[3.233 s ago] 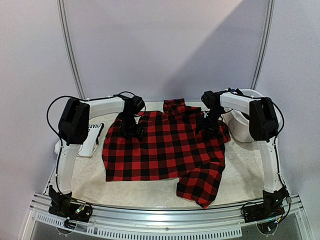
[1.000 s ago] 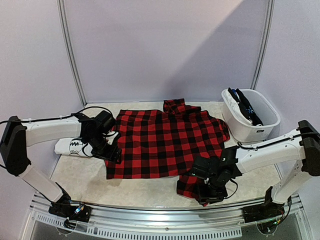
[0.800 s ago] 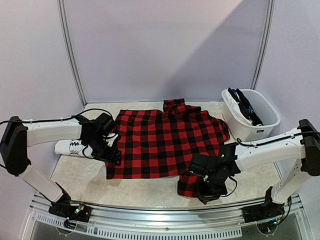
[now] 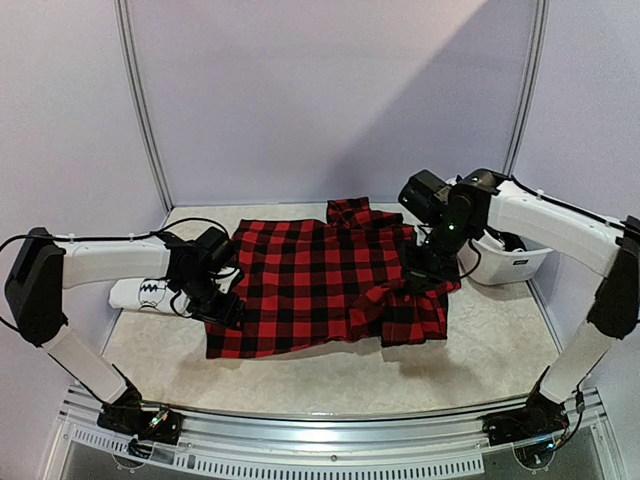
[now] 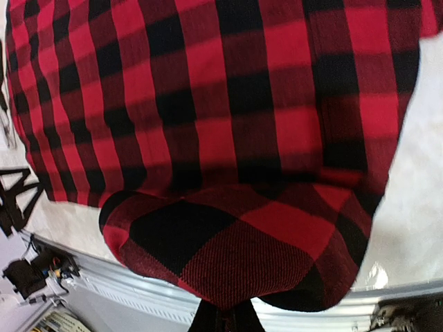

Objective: Fold and stack the mixed laundry pile
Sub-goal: Adjust the flattened shirt at the center of the board.

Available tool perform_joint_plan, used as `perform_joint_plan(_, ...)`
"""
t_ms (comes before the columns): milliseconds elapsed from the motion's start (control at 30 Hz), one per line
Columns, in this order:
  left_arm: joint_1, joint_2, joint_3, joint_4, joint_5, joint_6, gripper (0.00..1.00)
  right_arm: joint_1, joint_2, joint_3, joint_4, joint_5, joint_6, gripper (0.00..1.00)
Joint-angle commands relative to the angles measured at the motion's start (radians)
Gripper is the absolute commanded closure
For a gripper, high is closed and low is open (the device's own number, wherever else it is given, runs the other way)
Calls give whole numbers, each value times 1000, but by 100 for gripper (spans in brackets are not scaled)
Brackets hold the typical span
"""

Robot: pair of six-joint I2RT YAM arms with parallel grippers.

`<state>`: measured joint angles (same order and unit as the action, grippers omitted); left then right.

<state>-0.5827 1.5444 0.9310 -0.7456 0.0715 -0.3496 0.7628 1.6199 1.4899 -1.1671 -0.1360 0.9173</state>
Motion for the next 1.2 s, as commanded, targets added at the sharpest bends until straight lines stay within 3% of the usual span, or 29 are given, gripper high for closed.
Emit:
perform_joint_plan(0,-14,16,45,-4,-1,-9,33,-95,152,96,46,-4,-106,100)
perform_joint_plan(133,-15,31,55,-7,7,-13,33,-183,298,193,54,23,-158,90)
perform_joint_plan(267,-14,43,56,-20,10,-18,34,-206,379,302,46,-8,-213,56)
perform_joint_plan(433,-14,22,31,-24,1,-22,34,-194,304,295,50,-9,-245,37)
perform_joint_plan(767,-14,-2,49,-67,-5,-41,34,11,109,-3,11,163,-101,30)
perform_joint_plan(1167,-14,-51,22,-103,-26,-75,34,124,288,43,-3,214,-23,35)
